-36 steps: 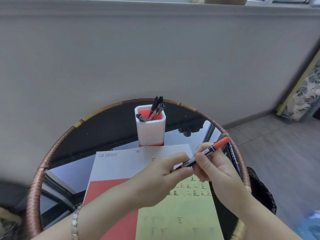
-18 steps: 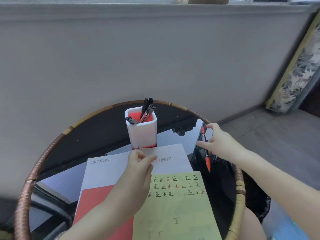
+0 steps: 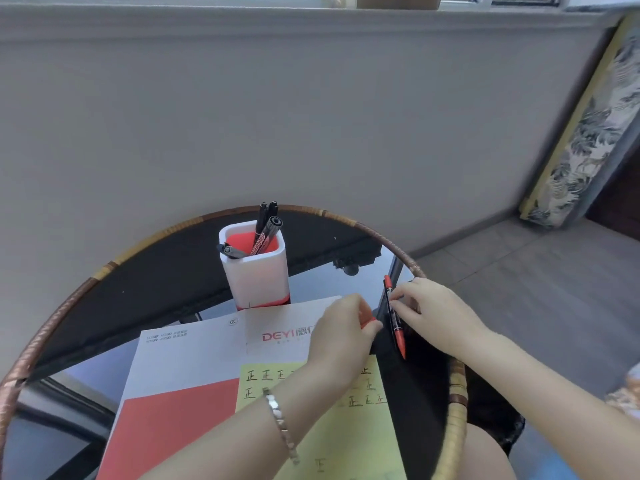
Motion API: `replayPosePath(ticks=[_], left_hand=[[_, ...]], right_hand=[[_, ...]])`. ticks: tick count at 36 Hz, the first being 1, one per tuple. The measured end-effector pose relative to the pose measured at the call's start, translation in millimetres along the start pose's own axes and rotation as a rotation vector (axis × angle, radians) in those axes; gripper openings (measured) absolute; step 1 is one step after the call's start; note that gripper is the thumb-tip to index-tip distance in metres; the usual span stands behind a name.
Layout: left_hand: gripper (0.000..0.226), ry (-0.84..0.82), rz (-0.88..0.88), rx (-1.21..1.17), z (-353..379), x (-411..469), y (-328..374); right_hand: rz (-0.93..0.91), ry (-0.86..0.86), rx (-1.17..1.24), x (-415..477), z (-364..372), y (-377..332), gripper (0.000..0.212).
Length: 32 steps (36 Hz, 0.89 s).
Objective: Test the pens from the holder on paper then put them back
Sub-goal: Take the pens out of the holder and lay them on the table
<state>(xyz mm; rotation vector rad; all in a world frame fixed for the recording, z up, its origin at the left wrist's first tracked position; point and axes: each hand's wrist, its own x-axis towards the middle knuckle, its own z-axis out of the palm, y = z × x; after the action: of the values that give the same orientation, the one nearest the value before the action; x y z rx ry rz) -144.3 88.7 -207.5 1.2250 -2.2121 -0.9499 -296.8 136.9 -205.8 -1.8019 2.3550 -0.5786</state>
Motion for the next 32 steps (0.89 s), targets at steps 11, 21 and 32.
replayPosePath(ticks=[11,21,32], left_hand=[[0.022,-0.13,0.018,0.049,9.9,9.3,9.6],[0.021,-0.212,0.019,0.215,-106.3,-26.3,-23.4],[0.019,0.023,-0.042,0.189,-176.0,-56.0,-65.4]], right_hand=[[0.024,0.069,0.101,-16.7,-19.6,3.4,0.01],[-0.144,0.025,0.176,16.4,-21.1,-74.1,0.017],[0.077,0.029,0.276,90.5,-11.3,-155.0,0.048]])
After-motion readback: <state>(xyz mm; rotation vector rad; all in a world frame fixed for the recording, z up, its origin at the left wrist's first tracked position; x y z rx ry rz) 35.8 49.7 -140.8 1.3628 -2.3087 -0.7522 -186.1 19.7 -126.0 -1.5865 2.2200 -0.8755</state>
